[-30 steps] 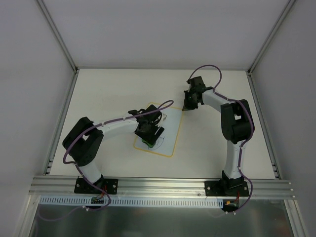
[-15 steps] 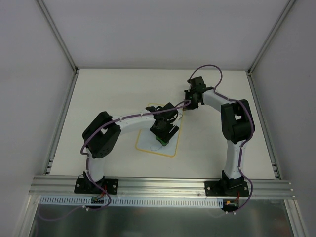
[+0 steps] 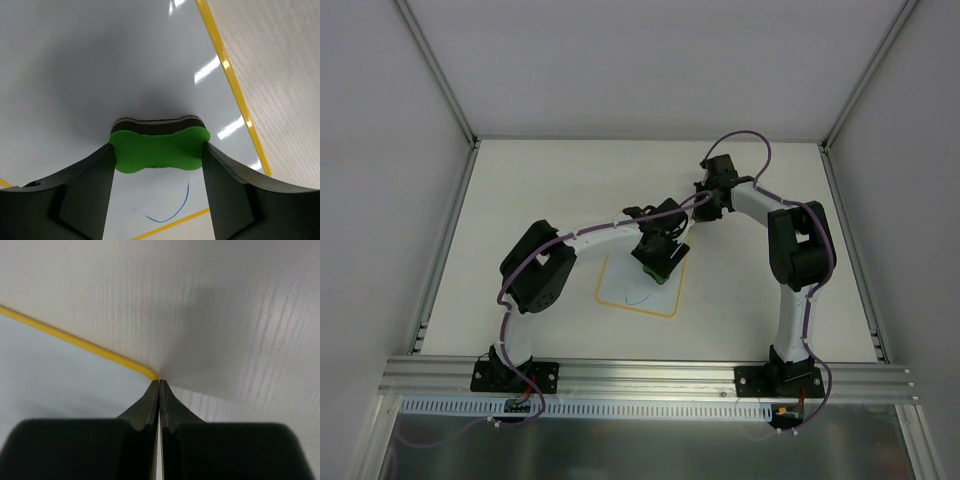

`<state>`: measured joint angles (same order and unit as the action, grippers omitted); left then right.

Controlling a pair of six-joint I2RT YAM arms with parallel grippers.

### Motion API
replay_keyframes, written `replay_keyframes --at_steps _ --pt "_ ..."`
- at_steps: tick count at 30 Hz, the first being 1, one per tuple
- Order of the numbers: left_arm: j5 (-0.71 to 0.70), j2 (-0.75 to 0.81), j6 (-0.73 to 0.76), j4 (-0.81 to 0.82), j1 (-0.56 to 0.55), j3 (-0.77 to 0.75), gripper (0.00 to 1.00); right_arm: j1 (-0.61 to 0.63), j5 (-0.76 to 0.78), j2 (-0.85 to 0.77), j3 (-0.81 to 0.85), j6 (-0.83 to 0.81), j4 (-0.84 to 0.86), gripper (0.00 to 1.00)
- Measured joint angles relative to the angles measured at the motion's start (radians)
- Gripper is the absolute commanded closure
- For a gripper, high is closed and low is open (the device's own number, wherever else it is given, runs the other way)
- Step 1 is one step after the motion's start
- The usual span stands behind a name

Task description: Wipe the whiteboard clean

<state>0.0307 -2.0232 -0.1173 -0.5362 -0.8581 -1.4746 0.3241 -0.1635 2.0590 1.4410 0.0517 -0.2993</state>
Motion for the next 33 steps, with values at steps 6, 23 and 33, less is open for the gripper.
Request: replay_keyframes --at_steps 6,23,33 --pt "-0.018 -0.005 -0.019 0.015 0.019 -0.003 0.8 0.0 0.0 0.0 0.0 0.0 0.0 1.0" --pt "-0.03 0.282 -0.106 0.105 0.053 0.389 0.8 0.0 -0.01 0.0 -0.005 0.009 0.002 1.0" --pt "-0.019 0.274 -0.104 0.063 0.039 0.372 0.8 0.0 -0.013 0.0 -0.005 0.011 0.001 1.0"
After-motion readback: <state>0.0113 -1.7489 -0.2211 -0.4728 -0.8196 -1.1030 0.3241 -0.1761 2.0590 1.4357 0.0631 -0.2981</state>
